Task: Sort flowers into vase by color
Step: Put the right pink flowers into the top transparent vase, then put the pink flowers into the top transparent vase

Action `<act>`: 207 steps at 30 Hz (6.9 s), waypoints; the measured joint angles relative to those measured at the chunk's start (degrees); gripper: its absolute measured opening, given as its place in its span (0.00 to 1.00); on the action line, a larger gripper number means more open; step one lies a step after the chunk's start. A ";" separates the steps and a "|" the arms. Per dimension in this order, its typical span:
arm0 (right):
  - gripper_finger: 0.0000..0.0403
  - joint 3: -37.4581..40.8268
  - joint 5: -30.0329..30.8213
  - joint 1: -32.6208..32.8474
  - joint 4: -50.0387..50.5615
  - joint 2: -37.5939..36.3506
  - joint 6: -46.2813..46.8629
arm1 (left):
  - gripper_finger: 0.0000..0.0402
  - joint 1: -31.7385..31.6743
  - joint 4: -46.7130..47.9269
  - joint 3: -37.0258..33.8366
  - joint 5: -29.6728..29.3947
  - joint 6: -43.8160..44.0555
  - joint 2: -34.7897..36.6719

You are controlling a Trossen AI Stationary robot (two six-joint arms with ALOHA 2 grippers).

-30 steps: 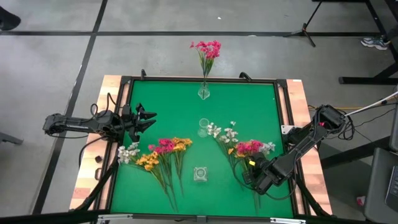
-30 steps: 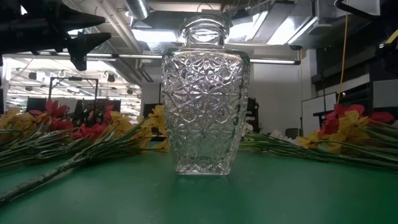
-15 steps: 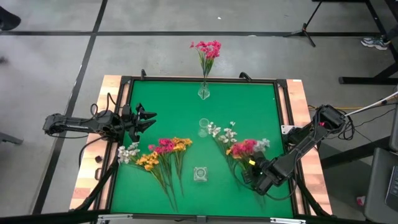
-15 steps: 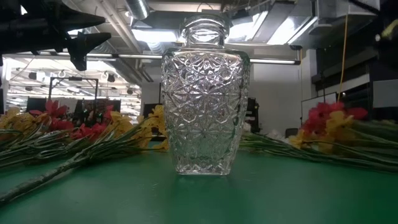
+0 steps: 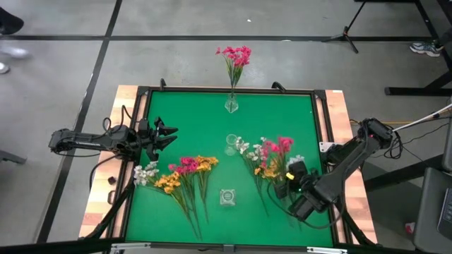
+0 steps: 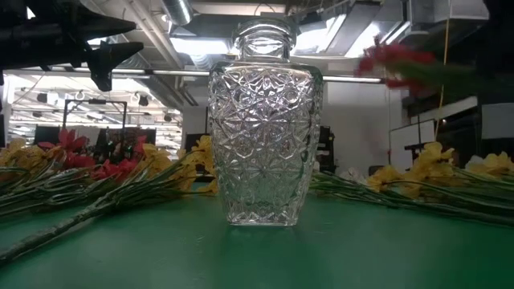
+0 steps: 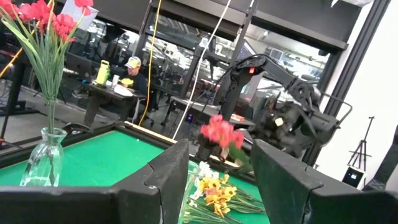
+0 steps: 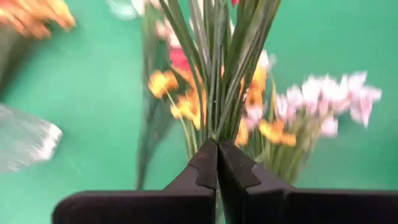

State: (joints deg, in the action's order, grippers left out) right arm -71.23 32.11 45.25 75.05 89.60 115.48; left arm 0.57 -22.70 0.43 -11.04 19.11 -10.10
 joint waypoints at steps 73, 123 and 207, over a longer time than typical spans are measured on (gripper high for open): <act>0.00 19.68 -18.58 -60.35 -126.43 -9.02 -127.25 | 0.43 -0.01 4.07 0.00 -0.08 -0.22 0.01; 0.00 27.39 -34.10 -79.14 -136.59 8.92 -112.39 | 0.43 -0.04 3.87 0.00 -4.53 -1.86 0.02; 0.44 27.35 -39.58 -78.99 -62.87 -22.84 -105.33 | 0.43 34.78 22.01 36.67 -2.77 -10.73 -65.92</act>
State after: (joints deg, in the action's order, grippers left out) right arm -43.88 -7.46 -33.74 12.18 66.76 10.15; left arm 35.35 -0.69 37.10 -13.81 8.38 -76.03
